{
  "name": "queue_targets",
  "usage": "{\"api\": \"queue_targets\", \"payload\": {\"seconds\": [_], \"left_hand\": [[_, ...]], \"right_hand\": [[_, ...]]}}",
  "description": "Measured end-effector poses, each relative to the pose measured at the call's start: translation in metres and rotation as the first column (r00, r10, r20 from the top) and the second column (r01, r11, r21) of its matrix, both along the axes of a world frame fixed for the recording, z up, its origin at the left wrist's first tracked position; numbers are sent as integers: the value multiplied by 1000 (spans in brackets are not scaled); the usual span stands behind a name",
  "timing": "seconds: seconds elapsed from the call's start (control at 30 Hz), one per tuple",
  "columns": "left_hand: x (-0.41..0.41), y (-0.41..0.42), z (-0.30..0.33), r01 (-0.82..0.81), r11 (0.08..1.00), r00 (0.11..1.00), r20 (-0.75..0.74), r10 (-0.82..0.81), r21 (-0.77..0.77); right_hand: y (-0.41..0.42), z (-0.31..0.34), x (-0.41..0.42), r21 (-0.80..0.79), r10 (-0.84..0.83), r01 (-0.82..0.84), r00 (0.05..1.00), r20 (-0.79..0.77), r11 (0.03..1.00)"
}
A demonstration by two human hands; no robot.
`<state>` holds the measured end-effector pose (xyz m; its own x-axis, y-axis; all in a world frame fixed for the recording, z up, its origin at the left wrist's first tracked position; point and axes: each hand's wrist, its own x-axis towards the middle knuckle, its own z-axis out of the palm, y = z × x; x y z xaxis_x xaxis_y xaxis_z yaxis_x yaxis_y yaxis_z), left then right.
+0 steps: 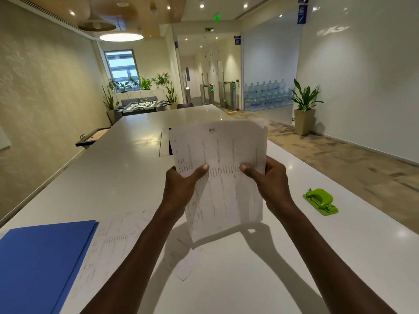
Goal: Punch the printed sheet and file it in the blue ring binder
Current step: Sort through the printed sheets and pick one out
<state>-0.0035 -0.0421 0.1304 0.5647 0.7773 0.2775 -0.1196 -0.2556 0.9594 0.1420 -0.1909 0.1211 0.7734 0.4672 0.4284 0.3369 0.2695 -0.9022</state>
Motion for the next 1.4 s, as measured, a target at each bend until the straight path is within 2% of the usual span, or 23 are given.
{"api": "queue_targets", "payload": {"seconds": [0.13,0.23,0.33,0.47,0.73,0.9,1.2,1.33,1.4], "left_hand": [[4,-16,15,-40,999,997,61,37,37],[5,-22,10,-52,999,996,66,51,0],[2,-20,-13,-77,994,996,33,79,-79],[-4,-18,-47,-90,992,993,-78,83,-89],[-4,-16,-46,-95,993,990,-107,87,-74],[-5,-21,-69,-97,992,979,-186,82,-77],[-24,6,-31,-99,995,989,-113,100,12],[-43,32,-19,-67,997,991,-115,70,27],[-54,42,-13,-49,999,994,-98,50,14]], "right_hand": [[2,14,-4,34,-47,46,998,36,998],[4,5,-6,23,-61,60,998,29,998],[4,-22,-2,-71,-64,66,998,24,995],[6,-61,2,-199,-31,28,999,-10,980],[8,-50,-2,-166,-67,67,998,3,984],[8,-83,-9,-248,-56,43,998,-43,968],[23,-45,-13,-287,-54,63,998,39,956],[35,-44,-22,-277,1,-10,1000,-31,961],[40,-49,-28,-263,-47,29,997,-63,964]]}}
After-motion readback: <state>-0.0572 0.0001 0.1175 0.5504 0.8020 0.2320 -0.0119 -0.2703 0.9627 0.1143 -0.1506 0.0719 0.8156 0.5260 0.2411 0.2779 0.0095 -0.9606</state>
